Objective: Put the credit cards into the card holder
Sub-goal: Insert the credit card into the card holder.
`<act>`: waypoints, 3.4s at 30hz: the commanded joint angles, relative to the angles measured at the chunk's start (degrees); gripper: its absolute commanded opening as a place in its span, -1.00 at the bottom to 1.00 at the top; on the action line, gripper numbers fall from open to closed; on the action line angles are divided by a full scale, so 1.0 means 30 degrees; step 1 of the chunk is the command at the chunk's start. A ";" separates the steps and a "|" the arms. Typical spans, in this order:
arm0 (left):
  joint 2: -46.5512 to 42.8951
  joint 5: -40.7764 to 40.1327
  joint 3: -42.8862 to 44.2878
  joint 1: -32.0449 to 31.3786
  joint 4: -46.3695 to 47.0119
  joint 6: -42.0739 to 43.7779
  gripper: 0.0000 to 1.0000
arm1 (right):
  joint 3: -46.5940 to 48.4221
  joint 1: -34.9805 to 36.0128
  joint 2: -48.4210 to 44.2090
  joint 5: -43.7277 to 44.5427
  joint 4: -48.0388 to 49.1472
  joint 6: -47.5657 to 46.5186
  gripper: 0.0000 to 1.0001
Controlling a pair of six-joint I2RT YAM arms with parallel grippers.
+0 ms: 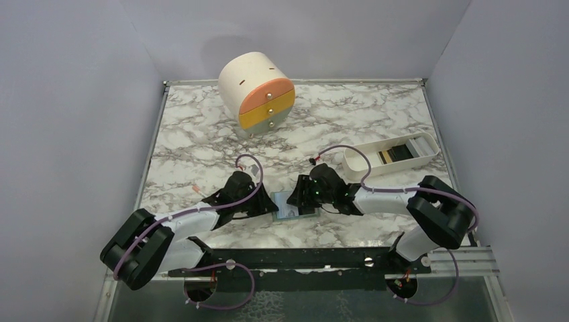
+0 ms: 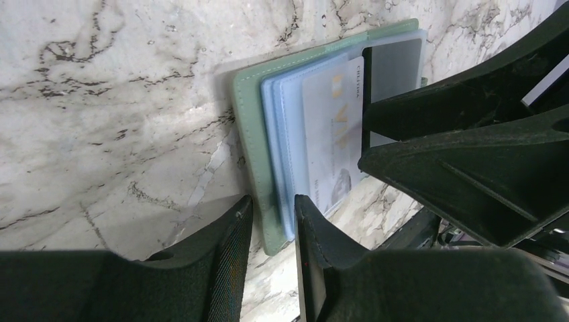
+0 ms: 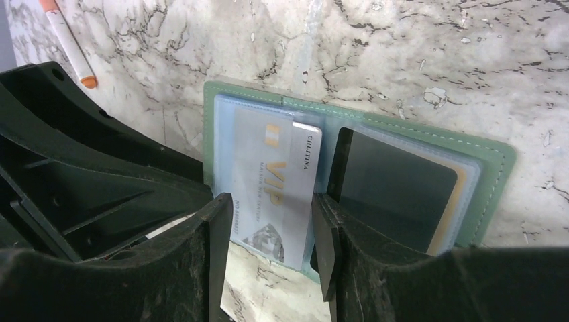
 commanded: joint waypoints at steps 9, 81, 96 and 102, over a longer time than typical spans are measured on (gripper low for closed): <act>0.0907 0.0550 -0.0080 0.0020 0.1305 0.0153 -0.52 | -0.0894 0.0197 0.0657 -0.1571 0.3859 0.0172 -0.16; 0.1788 0.2408 0.1031 0.0614 0.4424 -0.0938 0.29 | 0.0351 0.0196 0.1793 0.0936 -0.1770 -0.0653 -0.98; 0.1954 0.3503 0.1077 0.0606 0.5458 -0.1637 0.11 | -0.0322 0.0197 0.1346 0.0403 -0.0499 -0.0563 -0.97; 0.1586 0.3747 0.1064 0.0584 0.5586 -0.1895 0.00 | -0.0644 0.0189 0.0754 -0.0395 0.1147 -0.0846 -0.84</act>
